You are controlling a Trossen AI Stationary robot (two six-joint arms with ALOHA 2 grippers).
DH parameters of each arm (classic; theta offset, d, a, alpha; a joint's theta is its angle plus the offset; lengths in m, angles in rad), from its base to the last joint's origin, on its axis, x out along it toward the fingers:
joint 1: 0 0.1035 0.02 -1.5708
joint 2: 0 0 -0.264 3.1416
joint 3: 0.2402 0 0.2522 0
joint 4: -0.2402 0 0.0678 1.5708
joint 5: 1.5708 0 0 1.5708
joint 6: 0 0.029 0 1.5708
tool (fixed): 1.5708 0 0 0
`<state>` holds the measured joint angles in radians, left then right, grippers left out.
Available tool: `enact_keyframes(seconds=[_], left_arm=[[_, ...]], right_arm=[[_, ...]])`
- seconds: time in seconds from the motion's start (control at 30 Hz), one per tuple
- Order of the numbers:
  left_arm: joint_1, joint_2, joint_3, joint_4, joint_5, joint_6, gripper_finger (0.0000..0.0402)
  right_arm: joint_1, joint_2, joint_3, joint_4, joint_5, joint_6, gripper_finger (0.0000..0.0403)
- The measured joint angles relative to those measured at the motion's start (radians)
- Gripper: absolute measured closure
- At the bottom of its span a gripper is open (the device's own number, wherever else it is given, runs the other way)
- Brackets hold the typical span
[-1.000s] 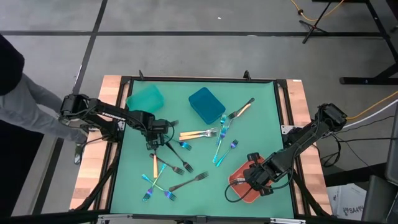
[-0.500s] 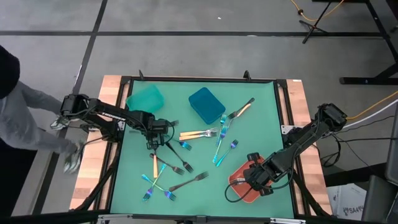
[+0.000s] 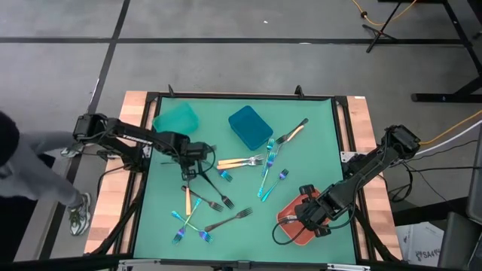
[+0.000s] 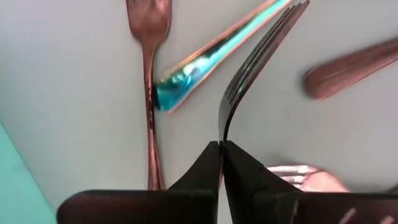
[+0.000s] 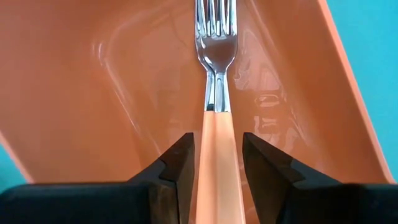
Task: Sort silverware by color (type)
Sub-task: Put the black fork into the green bin
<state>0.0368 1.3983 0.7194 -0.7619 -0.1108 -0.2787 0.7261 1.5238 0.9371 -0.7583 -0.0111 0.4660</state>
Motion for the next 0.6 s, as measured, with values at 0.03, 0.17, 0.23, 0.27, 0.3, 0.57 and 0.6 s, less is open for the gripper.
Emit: enact_keyframes(seconds=[0.03, 0.17, 0.23, 0.27, 0.3, 0.57, 0.6], left_arm=[[0.000, 0.000, 0.017, -0.010, 0.001, 0.000, 0.0398], [0.006, 0.000, 0.102, -0.062, 0.002, 0.000, 0.0398], [0.016, 0.000, 0.150, -0.097, 0.001, 0.001, 0.0398], [0.023, 0.000, 0.174, -0.110, 0.001, 0.001, 0.0398], [0.030, 0.000, 0.198, -0.122, 0.001, 0.001, 0.0398], [0.114, 0.000, 0.380, -0.158, -0.015, 0.127, 0.0398], [0.127, 0.000, 0.398, -0.158, -0.023, 0.148, 0.0398]], right_arm=[[0.000, 0.000, 0.000, 0.000, 0.000, 0.000, 0.0278], [0.000, 0.000, 0.014, -0.020, 0.000, 0.000, 0.0278], [0.000, 0.000, 0.037, -0.044, 0.001, 0.000, 0.0278], [0.000, 0.000, 0.050, -0.060, 0.008, 0.000, 0.0278], [0.000, 0.000, 0.061, -0.073, 0.017, -0.001, 0.0278], [0.000, -0.001, 0.129, -0.142, 0.050, -0.003, 0.0278], [0.000, -0.001, 0.131, -0.141, 0.054, -0.003, 0.0278]])
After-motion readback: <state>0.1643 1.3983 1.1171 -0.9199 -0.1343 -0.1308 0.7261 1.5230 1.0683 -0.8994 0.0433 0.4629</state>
